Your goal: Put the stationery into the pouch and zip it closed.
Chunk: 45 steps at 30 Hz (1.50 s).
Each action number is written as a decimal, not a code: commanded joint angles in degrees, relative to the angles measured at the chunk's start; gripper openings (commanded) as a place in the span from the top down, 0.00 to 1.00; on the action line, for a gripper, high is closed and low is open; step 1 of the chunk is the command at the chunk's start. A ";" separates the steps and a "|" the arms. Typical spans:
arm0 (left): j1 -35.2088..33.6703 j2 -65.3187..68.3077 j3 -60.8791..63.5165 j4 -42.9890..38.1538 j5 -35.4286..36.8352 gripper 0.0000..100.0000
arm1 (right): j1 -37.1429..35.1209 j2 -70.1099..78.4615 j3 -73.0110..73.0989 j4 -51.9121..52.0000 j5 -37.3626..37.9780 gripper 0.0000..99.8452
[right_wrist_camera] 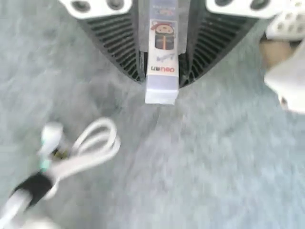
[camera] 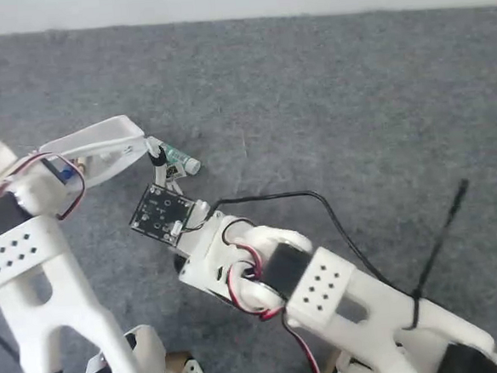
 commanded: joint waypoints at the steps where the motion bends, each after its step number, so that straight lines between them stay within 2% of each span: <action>1: 0.35 -0.53 -0.31 -1.76 -0.53 0.99 | -0.48 -5.41 -0.70 -5.49 0.44 0.99; 17: 0.35 -0.53 -0.31 -1.76 -0.53 0.99 | 0.66 -7.69 2.29 -35.03 0.00 0.99; 23: 0.70 -0.53 -0.31 -1.76 -0.53 0.99 | 3.47 -7.69 10.55 -54.46 -0.09 0.99; 28: 4.57 -0.53 -0.22 -1.32 -0.53 0.99 | 4.35 -7.60 17.58 -70.64 -0.09 0.99; 35: 7.38 -0.53 0.40 -1.23 -0.53 0.99 | 4.35 -7.16 21.80 -82.86 -0.09 0.99; 38: 9.05 -0.53 0.57 -1.23 -0.53 0.99 | 4.35 -3.65 21.54 -86.73 -0.18 0.99; 45: 10.11 -0.62 0.57 -0.44 -0.62 0.99 | 5.23 12.26 18.20 -104.75 -0.18 0.99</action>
